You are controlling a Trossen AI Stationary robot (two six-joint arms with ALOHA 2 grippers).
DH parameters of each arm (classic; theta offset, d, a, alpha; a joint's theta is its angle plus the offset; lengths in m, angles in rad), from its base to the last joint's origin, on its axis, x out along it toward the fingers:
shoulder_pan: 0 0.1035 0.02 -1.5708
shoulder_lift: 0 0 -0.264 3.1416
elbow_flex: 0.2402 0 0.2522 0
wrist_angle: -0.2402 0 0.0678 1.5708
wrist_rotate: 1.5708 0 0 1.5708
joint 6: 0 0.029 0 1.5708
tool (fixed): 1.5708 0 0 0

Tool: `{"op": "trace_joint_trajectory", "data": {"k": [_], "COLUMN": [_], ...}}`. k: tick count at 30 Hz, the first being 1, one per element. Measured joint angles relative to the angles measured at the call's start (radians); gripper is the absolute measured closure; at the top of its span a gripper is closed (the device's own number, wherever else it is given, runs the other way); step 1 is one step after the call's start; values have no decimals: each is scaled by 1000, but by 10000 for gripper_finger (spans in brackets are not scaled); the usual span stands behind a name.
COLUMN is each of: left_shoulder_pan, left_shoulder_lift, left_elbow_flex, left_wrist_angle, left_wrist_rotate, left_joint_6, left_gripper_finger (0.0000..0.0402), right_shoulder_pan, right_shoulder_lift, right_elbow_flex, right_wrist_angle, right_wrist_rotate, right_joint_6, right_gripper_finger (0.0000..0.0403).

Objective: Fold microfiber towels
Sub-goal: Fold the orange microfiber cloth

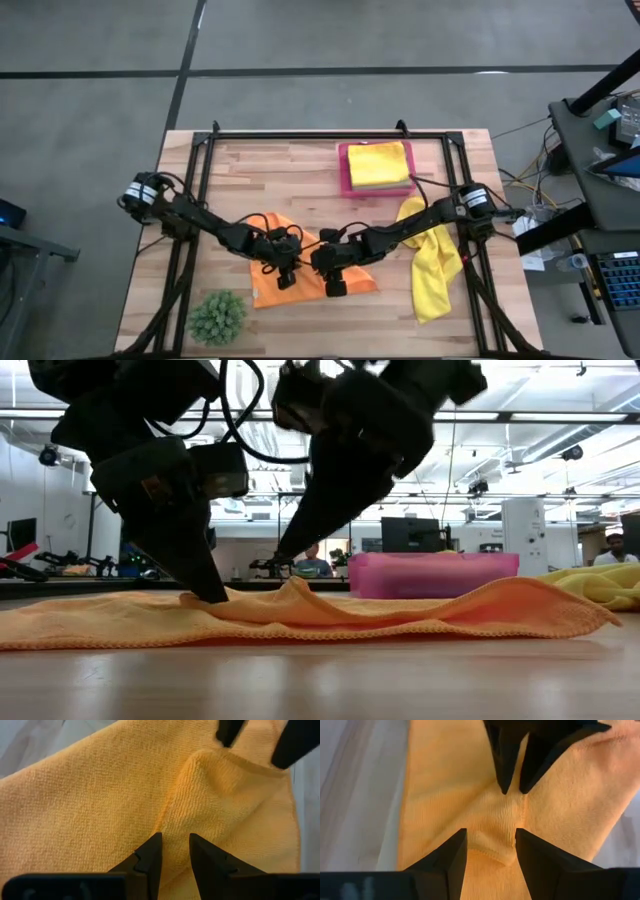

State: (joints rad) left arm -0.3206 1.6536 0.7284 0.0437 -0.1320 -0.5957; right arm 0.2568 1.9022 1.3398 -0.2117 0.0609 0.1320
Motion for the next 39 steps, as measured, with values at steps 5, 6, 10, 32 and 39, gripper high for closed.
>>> {"op": "trace_joint_trajectory", "data": {"k": [5, 6, 10, 32, 39], "left_shoulder_pan": [0, 0, 0, 0, 0], "left_shoulder_lift": [0, 0, 0, -1, -5], "left_elbow_flex": [0, 0, 0, 0, 1], "left_wrist_angle": [0, 0, 0, 0, -1], "left_wrist_rotate": [-1, -1, -3, -4, -7], "left_joint_6": [-1, -1, -1, 0, 7], "left_gripper_finger": [318, 318, 318, 318, 318], "right_shoulder_pan": [-13, -15, -21, -28, -28], "right_shoulder_lift": [2, 2, 2, 46, 22], "right_elbow_flex": [-65, -74, -112, -215, -208], "right_wrist_angle": [90, 101, 148, 362, 333], "right_wrist_rotate": [3, 4, 12, -34, -35], "right_joint_6": [53, 57, 76, 143, 103], "right_gripper_finger": [243, 243, 243, 314, 389]}}
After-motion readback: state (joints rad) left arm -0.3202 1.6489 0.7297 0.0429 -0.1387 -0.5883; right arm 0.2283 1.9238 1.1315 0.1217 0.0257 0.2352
